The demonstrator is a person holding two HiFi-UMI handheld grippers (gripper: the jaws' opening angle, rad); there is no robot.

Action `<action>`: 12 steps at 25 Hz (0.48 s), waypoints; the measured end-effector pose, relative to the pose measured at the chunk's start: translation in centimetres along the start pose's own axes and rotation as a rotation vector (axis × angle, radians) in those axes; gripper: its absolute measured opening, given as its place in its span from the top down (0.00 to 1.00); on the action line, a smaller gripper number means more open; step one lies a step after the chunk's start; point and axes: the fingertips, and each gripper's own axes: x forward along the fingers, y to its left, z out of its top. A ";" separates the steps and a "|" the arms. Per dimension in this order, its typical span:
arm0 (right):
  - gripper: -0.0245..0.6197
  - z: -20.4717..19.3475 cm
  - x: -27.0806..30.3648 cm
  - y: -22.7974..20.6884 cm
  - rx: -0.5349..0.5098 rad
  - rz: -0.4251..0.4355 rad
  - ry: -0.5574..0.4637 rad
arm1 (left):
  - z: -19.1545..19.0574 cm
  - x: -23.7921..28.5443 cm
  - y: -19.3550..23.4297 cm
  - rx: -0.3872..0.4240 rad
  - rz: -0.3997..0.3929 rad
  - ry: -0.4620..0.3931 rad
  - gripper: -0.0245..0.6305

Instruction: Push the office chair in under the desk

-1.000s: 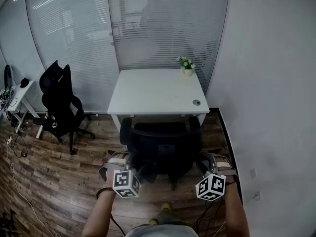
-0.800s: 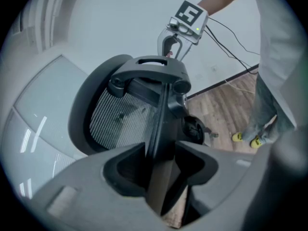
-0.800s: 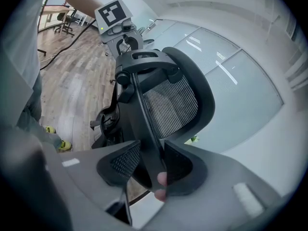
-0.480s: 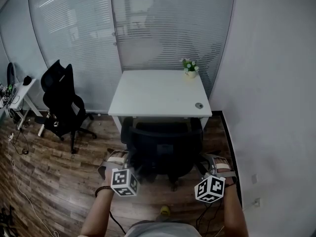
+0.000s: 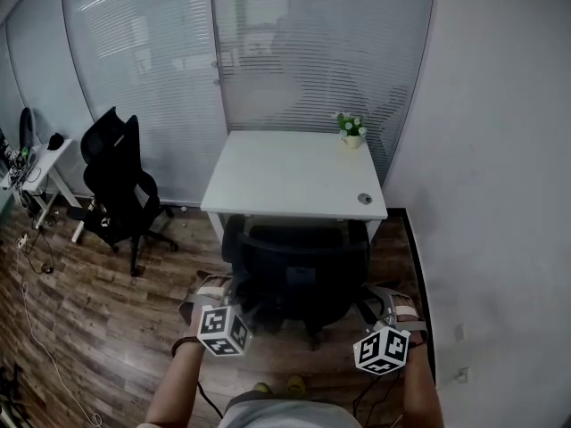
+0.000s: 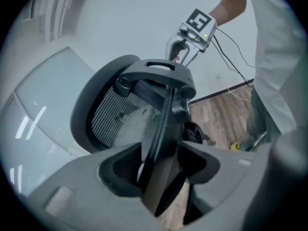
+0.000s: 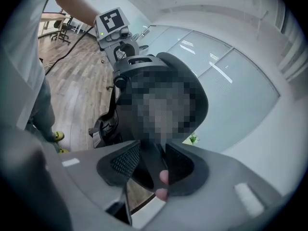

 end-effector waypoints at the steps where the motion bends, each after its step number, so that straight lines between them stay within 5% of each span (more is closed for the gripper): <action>1: 0.73 0.1 -0.2 -0.2 0.016 -0.010 -0.003 | 0.1 -0.2 0.1 -0.025 -0.005 -0.018 0.62; 12: 0.74 2.3 -3.8 -2.8 0.474 -0.095 -0.147 | 1.2 -5.7 3.5 -0.400 0.105 -0.269 0.70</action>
